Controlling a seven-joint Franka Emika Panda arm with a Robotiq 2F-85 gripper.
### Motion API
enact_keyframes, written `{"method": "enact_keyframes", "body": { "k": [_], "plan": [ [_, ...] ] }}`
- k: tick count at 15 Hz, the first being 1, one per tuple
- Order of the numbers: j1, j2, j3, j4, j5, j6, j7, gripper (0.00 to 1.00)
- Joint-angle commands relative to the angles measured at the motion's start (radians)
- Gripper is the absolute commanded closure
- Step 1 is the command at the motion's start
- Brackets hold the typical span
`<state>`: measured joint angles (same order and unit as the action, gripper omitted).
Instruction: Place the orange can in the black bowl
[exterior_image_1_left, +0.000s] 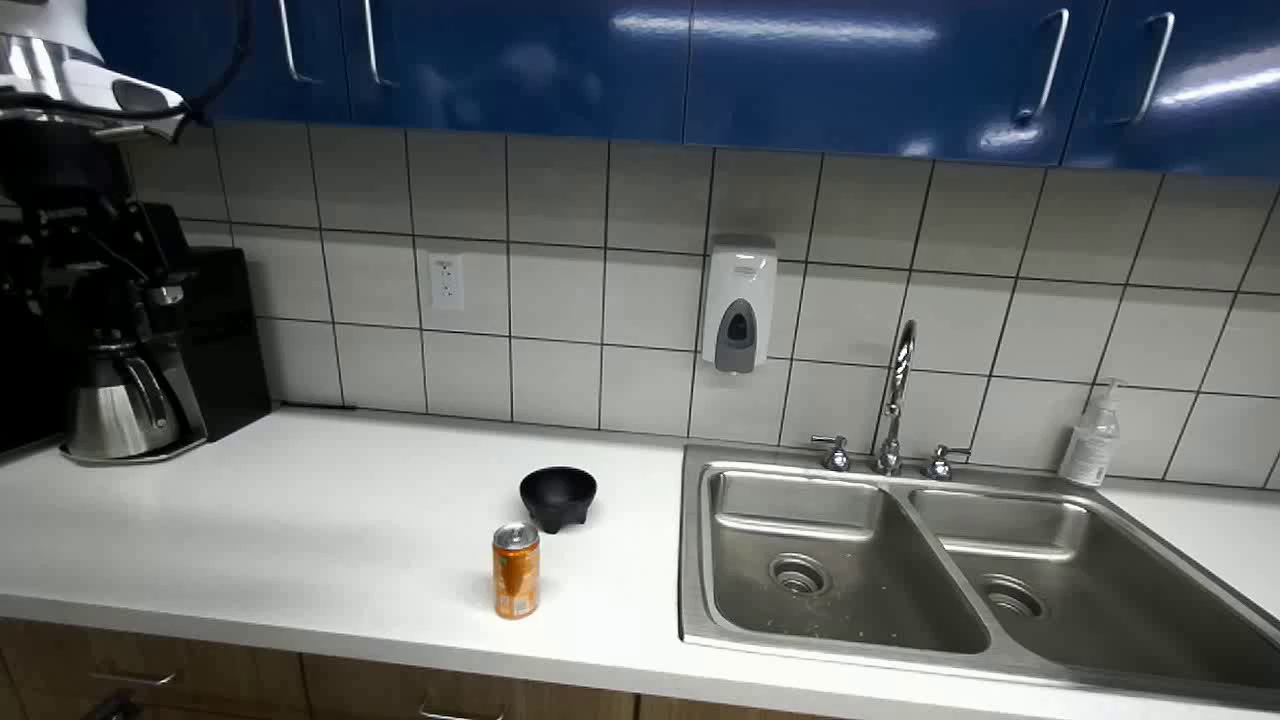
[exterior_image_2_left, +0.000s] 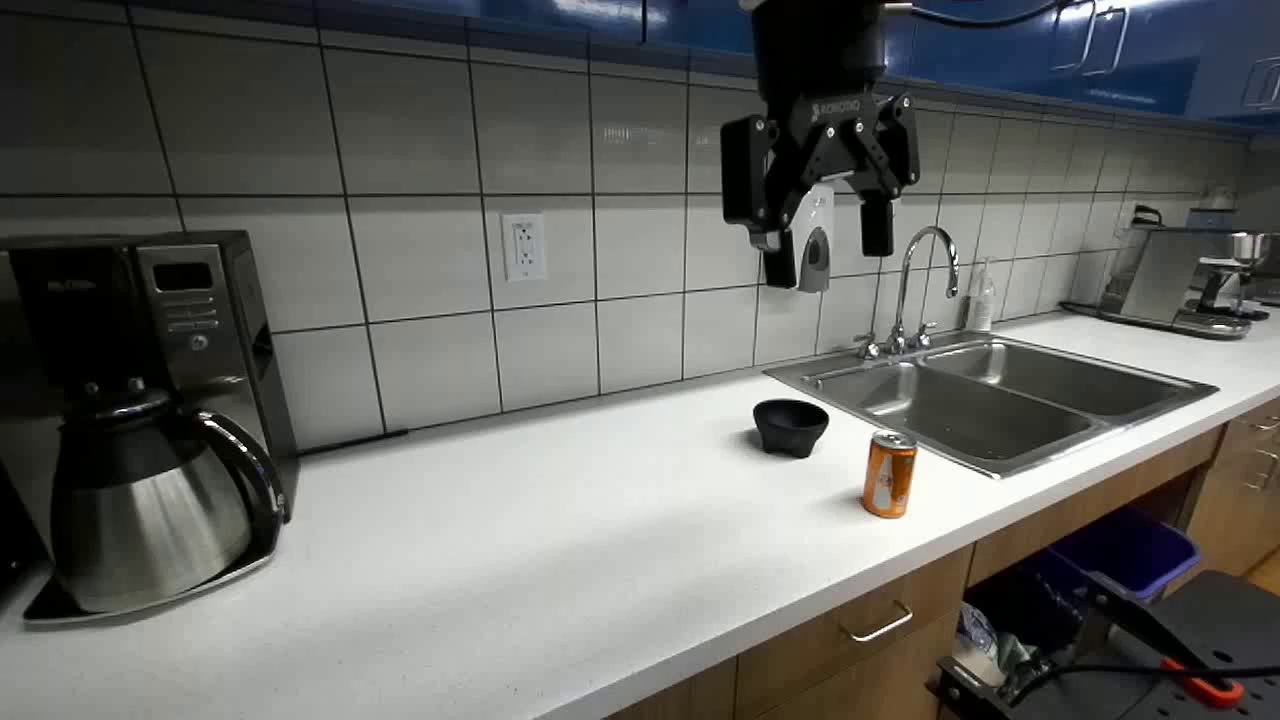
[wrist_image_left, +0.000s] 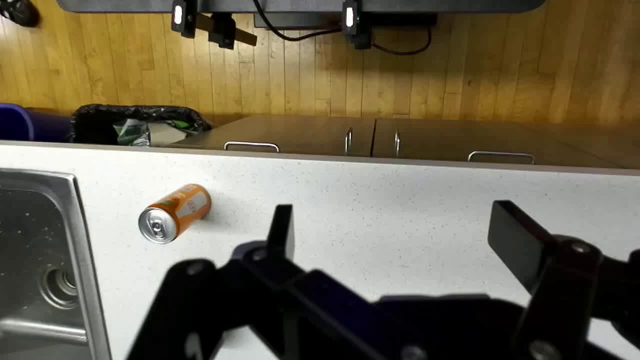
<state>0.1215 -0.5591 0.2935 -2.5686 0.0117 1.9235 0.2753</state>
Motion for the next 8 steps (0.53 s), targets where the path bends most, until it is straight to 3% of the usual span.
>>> {"method": "enact_keyframes", "body": {
  "k": [1,8],
  "plan": [
    [0.017,0.003,-0.015,0.001,-0.009,-0.001,0.008,0.00],
    [0.014,0.011,-0.017,-0.008,-0.016,0.010,0.001,0.00]
  ]
}}
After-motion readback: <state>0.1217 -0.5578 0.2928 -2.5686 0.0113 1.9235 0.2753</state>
